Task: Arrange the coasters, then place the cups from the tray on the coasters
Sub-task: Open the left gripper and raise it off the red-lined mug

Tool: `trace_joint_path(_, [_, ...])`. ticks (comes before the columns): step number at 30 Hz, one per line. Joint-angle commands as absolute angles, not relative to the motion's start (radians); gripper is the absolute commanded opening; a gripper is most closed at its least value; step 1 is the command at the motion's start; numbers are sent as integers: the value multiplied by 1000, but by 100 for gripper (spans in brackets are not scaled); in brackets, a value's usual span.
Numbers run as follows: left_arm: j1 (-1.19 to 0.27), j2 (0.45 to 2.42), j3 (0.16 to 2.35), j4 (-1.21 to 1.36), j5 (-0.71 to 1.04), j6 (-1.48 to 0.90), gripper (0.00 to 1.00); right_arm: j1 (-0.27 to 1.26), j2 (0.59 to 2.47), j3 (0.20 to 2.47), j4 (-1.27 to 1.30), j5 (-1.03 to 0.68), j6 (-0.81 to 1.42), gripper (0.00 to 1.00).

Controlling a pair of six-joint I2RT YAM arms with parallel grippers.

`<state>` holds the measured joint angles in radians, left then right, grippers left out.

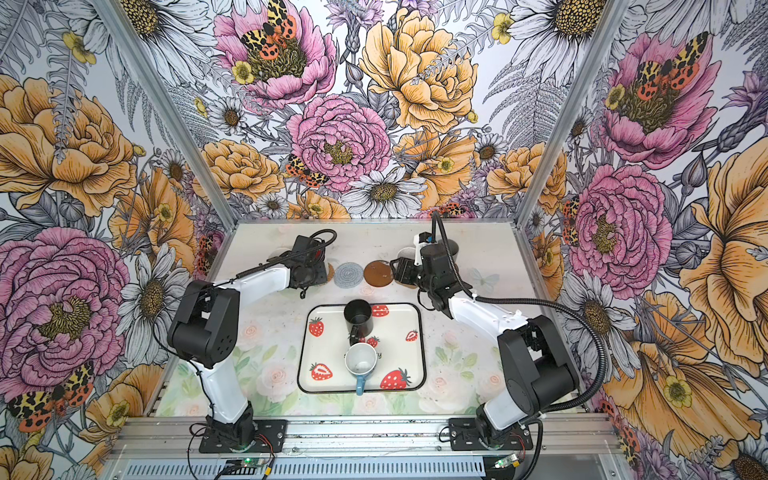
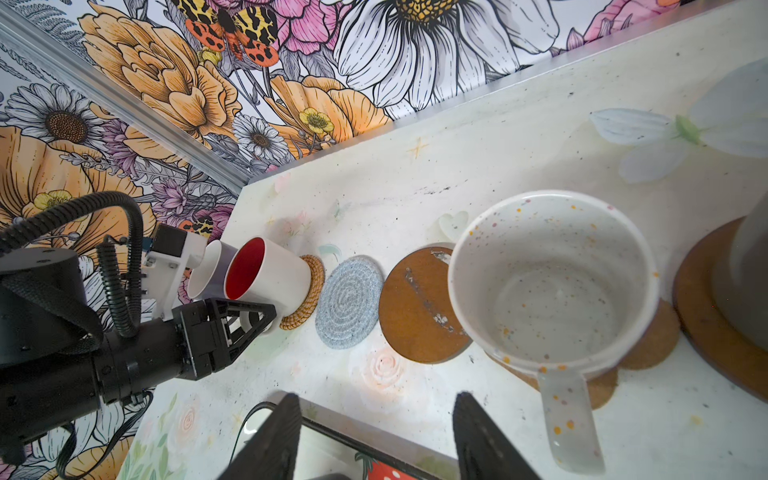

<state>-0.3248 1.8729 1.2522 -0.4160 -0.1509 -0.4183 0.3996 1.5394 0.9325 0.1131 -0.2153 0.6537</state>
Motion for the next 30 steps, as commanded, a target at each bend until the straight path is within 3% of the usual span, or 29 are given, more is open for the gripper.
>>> trace_joint_path(1, [-332, 1861, 1266, -423, -162, -417, 50, 396, 1536, 954, 120, -225, 638, 60])
trace_joint_path(23, [-421, 1499, 1169, -437, -295, -445, 57, 406, 1466, 944, 87, -233, 644, 59])
trace_joint_path(30, [-473, 1330, 1100, -365, -352, -514, 58, 476, 1336, 1003, -115, -223, 558, 55])
